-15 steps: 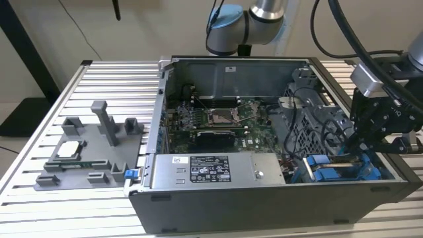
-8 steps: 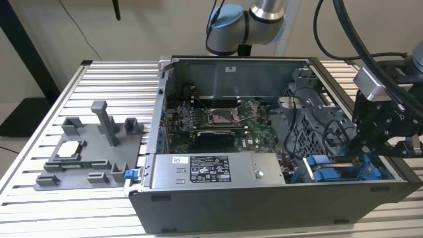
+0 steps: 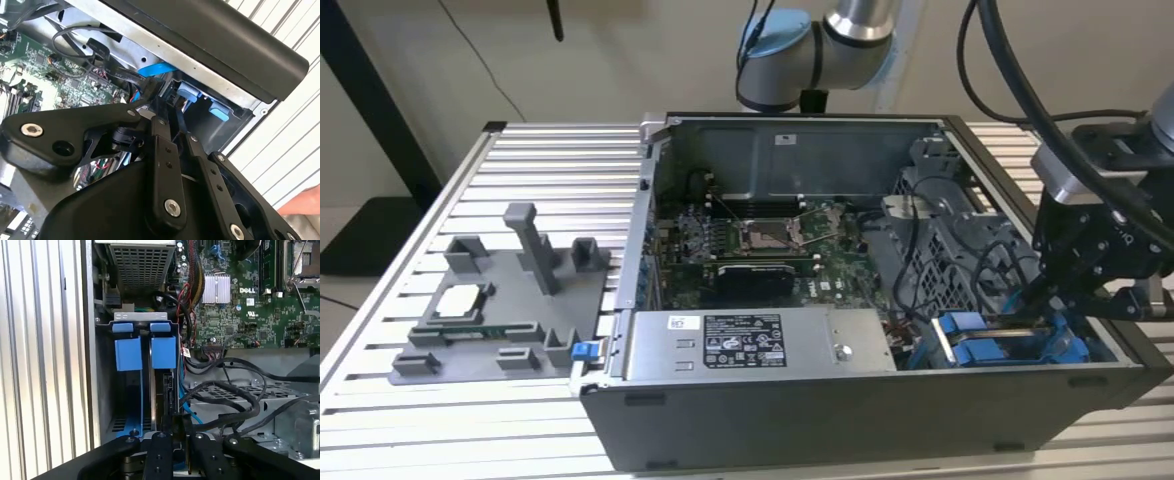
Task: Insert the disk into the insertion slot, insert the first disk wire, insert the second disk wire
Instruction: 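Insert the first disk wire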
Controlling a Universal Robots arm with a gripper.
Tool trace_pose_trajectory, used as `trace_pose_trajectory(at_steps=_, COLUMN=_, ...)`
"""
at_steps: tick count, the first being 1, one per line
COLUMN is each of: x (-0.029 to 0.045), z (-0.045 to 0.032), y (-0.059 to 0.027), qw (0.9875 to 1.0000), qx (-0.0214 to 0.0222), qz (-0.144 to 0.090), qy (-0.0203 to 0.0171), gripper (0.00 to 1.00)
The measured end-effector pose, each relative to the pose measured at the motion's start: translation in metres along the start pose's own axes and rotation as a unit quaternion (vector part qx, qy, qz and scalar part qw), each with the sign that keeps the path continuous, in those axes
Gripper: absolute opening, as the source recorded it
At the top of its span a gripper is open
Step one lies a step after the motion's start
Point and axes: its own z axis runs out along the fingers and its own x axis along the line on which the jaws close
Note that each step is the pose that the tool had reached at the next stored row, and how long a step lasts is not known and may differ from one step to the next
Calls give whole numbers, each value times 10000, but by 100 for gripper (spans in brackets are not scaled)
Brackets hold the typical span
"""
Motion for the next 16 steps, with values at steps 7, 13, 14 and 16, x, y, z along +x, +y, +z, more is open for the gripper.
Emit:
trace_pose_trajectory(at_steps=7, x=3, z=11, y=6, qw=10000, qx=0, qz=5, qy=-1, gripper=0)
trace_pose_trajectory(at_steps=13, x=8, z=24, y=14, qw=10000, qx=0, qz=5, qy=-1, gripper=0)
trace_pose_trajectory(at_steps=14, x=8, z=27, y=15, qw=10000, qx=0, qz=5, qy=-1, gripper=0)
trace_pose_trajectory(at_steps=16, x=9, z=33, y=15, qw=10000, qx=0, qz=4, qy=-1, gripper=0)
